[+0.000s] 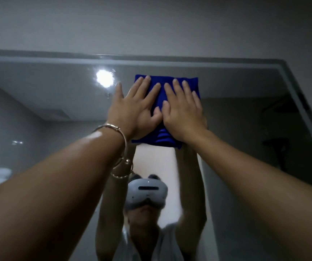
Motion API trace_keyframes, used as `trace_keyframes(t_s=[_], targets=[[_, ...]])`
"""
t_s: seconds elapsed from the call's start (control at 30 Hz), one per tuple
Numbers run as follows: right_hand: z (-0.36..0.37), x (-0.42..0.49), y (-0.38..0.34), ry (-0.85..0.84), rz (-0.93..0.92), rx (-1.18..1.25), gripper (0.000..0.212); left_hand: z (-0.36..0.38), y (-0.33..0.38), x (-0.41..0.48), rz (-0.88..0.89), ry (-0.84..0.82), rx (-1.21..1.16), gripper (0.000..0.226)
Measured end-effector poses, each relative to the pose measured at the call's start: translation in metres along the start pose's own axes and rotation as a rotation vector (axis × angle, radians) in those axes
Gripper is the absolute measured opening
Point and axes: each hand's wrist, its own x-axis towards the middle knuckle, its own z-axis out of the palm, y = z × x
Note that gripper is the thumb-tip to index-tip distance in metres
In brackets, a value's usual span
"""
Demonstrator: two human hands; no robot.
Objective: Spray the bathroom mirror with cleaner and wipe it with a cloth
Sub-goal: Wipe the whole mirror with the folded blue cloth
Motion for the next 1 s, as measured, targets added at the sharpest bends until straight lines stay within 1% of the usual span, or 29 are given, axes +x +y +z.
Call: trace_keyframes(t_s=[0.07, 0.17, 0.33, 0.47, 0.57, 0.7, 1.0], targets=[[0.005, -0.007, -0.031, -0.004, 0.007, -0.006, 0.054, 0.001, -0.024, -0.021, 0.003, -0.012, -0.02, 0.063], [0.018, -0.025, -0.098, -0.044, -0.006, 0.02, 0.056, -0.002, -0.074, -0.07, -0.018, -0.078, 0.007, 0.063], [0.043, -0.081, -0.221, -0.079, -0.015, 0.052, 0.058, -0.007, -0.152, -0.187, -0.062, -0.164, 0.023, 0.067], [0.054, -0.124, -0.288, -0.155, -0.094, 0.009, 0.059, -0.006, -0.189, -0.26, -0.125, -0.209, -0.029, 0.069], [0.057, -0.155, -0.313, -0.208, -0.132, -0.011, 0.059, -0.003, -0.195, -0.304, -0.151, -0.223, -0.057, 0.068], [0.062, -0.191, -0.332, -0.212, -0.185, -0.013, 0.059, -0.002, -0.194, -0.352, -0.204, -0.23, -0.082, 0.068], [0.065, -0.222, -0.341, -0.219, -0.209, 0.004, 0.058, 0.0, -0.186, -0.388, -0.229, -0.197, -0.114, 0.067]])
